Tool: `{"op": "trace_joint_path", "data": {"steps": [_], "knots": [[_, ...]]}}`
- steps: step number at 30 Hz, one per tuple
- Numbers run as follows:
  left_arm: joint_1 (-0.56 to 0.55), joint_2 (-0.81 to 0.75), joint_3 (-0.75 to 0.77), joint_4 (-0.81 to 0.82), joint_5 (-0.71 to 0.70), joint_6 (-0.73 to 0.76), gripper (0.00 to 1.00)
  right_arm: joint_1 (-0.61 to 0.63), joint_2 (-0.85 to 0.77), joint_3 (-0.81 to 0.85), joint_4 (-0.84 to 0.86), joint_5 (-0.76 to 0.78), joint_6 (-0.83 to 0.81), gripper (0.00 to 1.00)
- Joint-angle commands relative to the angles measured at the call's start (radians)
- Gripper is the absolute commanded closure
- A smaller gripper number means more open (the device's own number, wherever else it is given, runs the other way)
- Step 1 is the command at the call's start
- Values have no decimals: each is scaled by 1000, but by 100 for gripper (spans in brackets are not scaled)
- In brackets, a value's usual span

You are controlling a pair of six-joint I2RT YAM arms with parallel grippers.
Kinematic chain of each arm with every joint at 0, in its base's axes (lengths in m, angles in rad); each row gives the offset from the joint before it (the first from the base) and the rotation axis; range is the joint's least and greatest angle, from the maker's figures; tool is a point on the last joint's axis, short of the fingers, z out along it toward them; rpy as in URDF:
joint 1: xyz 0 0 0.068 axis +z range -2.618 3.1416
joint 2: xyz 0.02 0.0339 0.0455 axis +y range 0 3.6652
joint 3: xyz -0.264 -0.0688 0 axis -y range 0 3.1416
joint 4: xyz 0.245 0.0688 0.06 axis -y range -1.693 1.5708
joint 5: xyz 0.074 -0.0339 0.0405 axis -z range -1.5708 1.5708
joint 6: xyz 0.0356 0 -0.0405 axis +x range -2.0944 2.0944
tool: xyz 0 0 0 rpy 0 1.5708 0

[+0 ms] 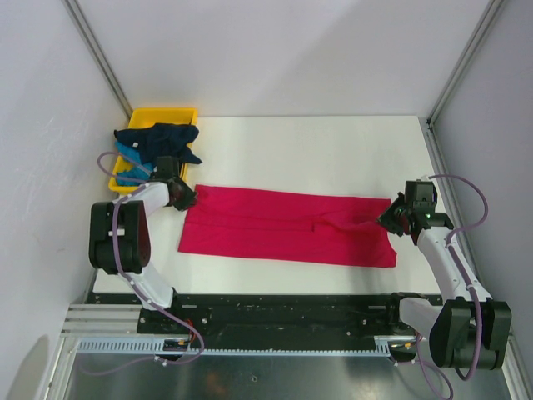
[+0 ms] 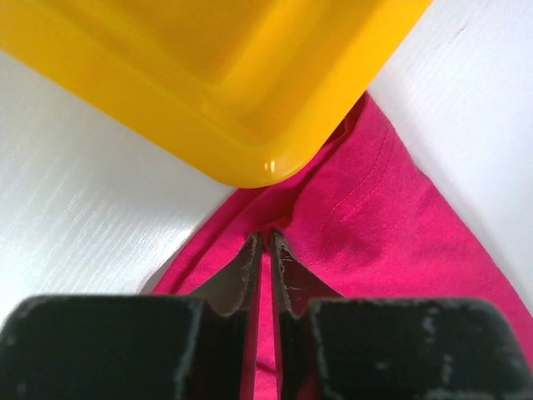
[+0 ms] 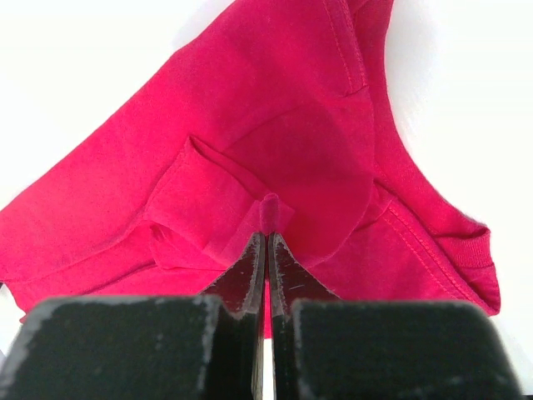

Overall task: Fold and stack the t-shirts
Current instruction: Fold the other side of the tshirt into a rectangle

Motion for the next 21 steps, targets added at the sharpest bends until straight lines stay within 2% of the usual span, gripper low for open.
{"op": "trace_joint_path", "data": {"steps": [1, 5, 21], "knots": [[-9, -3, 50, 28, 4, 32, 92, -6, -1, 4, 35, -10, -10, 100], [-16, -26, 61, 28, 4, 60, 99, -6, -1, 4, 35, -13, -9, 100], [-23, -229, 41, -119, -63, 165, 100, -16, -11, 15, 33, -17, -12, 100]]}}
